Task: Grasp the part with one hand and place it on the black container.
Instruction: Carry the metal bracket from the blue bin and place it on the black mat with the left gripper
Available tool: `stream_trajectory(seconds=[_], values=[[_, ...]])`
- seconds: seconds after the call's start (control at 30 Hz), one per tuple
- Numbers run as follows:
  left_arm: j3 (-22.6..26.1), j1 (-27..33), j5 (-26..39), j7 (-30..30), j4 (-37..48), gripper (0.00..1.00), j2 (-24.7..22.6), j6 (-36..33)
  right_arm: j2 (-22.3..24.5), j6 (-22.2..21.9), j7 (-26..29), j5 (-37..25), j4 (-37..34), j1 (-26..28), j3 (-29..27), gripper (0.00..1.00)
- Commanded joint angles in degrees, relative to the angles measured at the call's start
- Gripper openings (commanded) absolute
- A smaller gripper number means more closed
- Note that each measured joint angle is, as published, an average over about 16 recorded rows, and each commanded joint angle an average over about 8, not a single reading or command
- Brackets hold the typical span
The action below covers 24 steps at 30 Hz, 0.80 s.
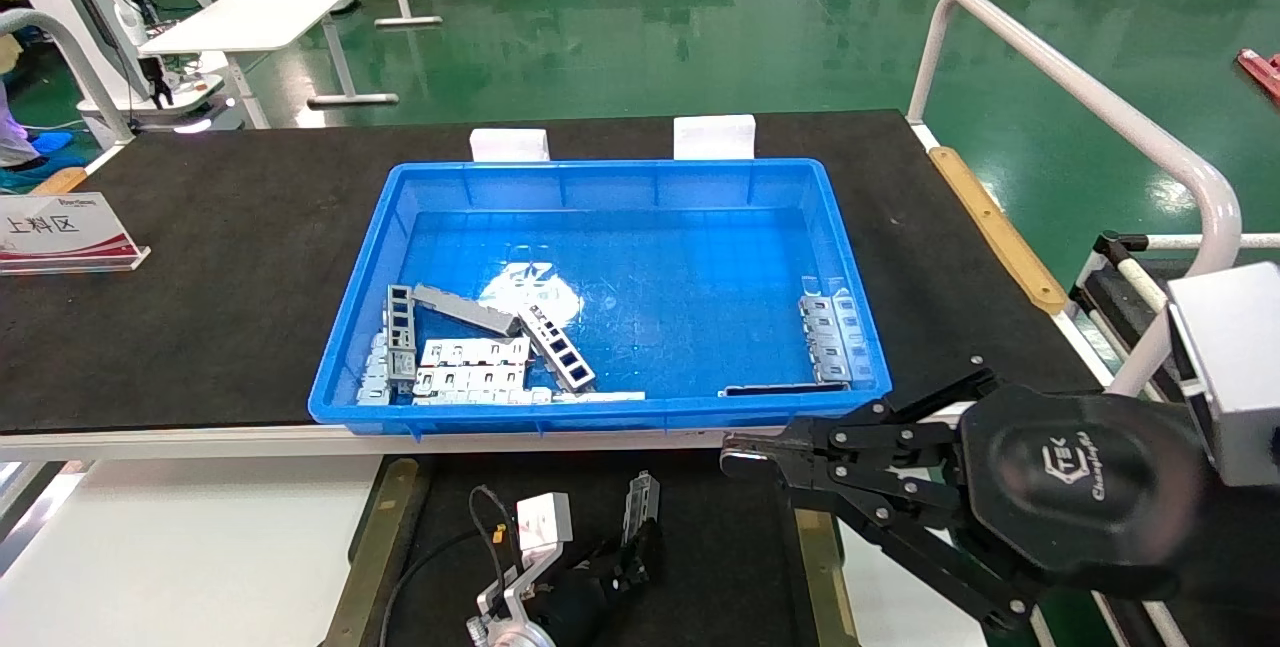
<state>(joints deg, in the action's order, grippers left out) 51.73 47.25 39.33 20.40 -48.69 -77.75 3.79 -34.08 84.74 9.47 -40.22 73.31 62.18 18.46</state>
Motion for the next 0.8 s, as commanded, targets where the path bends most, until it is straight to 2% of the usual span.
stream_trajectory(seconds=[0.03,0.07,0.23,0.27,0.33,0.37,0.8], values=[[0.16,0.08,0.00,0.36,0.31,0.07,-0.07,-0.01,0.00,0.00,0.00,0.00,0.00,0.00,0.00,0.14],[0.32,0.12,0.02,0.52,0.41,0.13,-0.07,0.05,0.00,0.00,0.00,0.00,0.00,0.00,0.01,0.26],[1.02,0.29,0.11,1.39,0.73,0.75,-0.05,0.39,0.01,-0.01,-0.01,0.01,0.00,0.00,0.01,0.89],[1.13,0.32,0.13,1.57,0.76,0.84,-0.05,0.45,0.01,-0.01,-0.01,0.01,0.00,0.00,0.02,0.97],[1.31,0.38,0.19,1.94,0.82,0.99,-0.04,0.57,0.01,-0.01,-0.01,0.01,0.00,0.00,0.02,1.00],[1.40,0.41,0.24,2.12,0.83,1.00,-0.04,0.62,0.01,-0.01,-0.01,0.01,0.00,0.01,0.02,1.00],[2.15,0.54,2.19,3.62,0.17,1.00,0.02,1.47,0.02,-0.02,-0.02,0.03,0.00,0.01,0.05,1.00]])
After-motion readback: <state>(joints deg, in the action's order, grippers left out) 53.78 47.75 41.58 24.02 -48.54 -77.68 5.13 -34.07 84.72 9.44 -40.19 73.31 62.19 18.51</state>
